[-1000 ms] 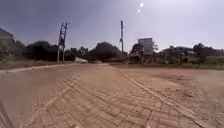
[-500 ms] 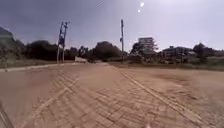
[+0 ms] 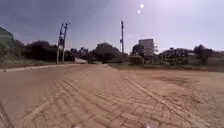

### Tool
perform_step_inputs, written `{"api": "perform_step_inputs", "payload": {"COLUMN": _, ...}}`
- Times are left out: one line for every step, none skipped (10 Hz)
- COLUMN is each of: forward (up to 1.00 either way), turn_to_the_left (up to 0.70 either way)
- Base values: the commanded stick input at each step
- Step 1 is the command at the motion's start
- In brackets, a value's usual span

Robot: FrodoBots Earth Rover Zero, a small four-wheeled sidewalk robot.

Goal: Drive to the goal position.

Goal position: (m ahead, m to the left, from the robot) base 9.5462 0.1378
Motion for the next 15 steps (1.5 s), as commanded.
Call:
{"api": "perform_step_inputs", "payload": {"forward": 0.3, "turn_to_the_left": 0.0}}
{"api": "perform_step_inputs", "payload": {"forward": 0.3, "turn_to_the_left": 0.0}}
{"api": "perform_step_inputs", "payload": {"forward": 0.3, "turn_to_the_left": 0.0}}
{"api": "perform_step_inputs", "payload": {"forward": 0.3, "turn_to_the_left": 0.0}}
{"api": "perform_step_inputs", "payload": {"forward": 0.3, "turn_to_the_left": 0.0}}
{"api": "perform_step_inputs", "payload": {"forward": 0.3, "turn_to_the_left": 0.0}}
{"api": "perform_step_inputs", "payload": {"forward": 0.3, "turn_to_the_left": 0.0}}
{"api": "perform_step_inputs", "payload": {"forward": 0.3, "turn_to_the_left": 0.0}}
{"api": "perform_step_inputs", "payload": {"forward": 0.3, "turn_to_the_left": 0.0}}
{"api": "perform_step_inputs", "payload": {"forward": 0.3, "turn_to_the_left": 0.0}}
{"api": "perform_step_inputs", "payload": {"forward": 0.3, "turn_to_the_left": 0.0}}
{"api": "perform_step_inputs", "payload": {"forward": 0.3, "turn_to_the_left": 0.0}}
{"api": "perform_step_inputs", "payload": {"forward": 0.3, "turn_to_the_left": 0.0}}
{"api": "perform_step_inputs", "payload": {"forward": 0.3, "turn_to_the_left": 0.0}}
{"api": "perform_step_inputs", "payload": {"forward": 0.3, "turn_to_the_left": 0.0}}
